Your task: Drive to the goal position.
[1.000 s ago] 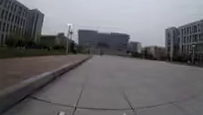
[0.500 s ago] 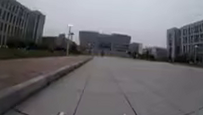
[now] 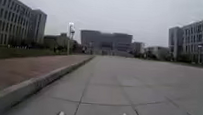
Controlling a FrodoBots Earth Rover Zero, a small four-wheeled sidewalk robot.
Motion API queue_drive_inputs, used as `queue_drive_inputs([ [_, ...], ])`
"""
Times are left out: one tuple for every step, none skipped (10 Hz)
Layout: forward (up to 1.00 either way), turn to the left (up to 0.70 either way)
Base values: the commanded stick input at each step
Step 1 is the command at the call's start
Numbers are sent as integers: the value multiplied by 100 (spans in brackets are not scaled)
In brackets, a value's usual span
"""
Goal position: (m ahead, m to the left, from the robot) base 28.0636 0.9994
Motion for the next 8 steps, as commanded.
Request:
queue_drive_inputs([
  [70, -4],
  [70, -4],
  [70, -4],
  [70, -4],
  [70, -4],
  [70, -4],
  [70, -4],
  [70, -4],
])
